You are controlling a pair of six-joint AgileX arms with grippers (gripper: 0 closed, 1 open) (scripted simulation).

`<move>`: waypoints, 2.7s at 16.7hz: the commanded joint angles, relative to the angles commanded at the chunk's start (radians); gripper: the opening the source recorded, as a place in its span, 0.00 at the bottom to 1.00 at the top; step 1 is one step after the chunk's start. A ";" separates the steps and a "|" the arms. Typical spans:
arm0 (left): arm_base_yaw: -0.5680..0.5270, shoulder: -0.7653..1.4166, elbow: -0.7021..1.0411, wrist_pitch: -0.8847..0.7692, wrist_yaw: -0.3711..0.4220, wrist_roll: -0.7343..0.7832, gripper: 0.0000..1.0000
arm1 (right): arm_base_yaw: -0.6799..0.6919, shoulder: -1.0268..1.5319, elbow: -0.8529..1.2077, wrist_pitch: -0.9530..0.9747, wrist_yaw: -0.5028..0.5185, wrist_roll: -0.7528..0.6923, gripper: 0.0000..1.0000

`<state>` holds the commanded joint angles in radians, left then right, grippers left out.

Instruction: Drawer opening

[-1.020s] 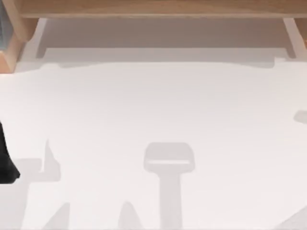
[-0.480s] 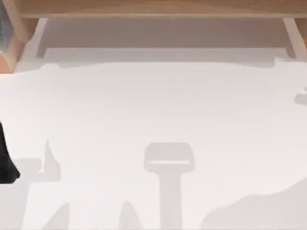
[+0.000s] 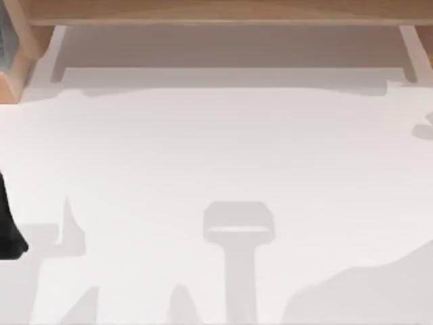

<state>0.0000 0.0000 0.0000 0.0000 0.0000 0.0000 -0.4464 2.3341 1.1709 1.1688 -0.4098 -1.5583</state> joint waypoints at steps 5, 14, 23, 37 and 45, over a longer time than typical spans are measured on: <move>0.000 0.000 0.000 0.000 0.000 0.000 1.00 | 0.011 0.019 0.043 -0.025 0.011 0.000 1.00; 0.000 0.000 0.000 0.000 0.000 0.000 1.00 | 0.011 0.019 0.043 -0.025 0.011 0.000 0.40; 0.000 0.000 0.000 0.000 0.000 0.000 1.00 | 0.011 0.019 0.043 -0.025 0.011 0.000 0.00; 0.000 0.000 0.000 0.000 0.000 0.000 1.00 | -0.035 -0.062 -0.142 0.071 -0.032 0.004 0.00; 0.000 0.000 0.000 0.000 0.000 0.000 1.00 | -0.054 -0.098 -0.231 0.126 -0.053 0.004 0.00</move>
<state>0.0000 0.0000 0.0000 0.0000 0.0000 0.0000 -0.5004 2.2361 0.9398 1.2951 -0.4631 -1.5539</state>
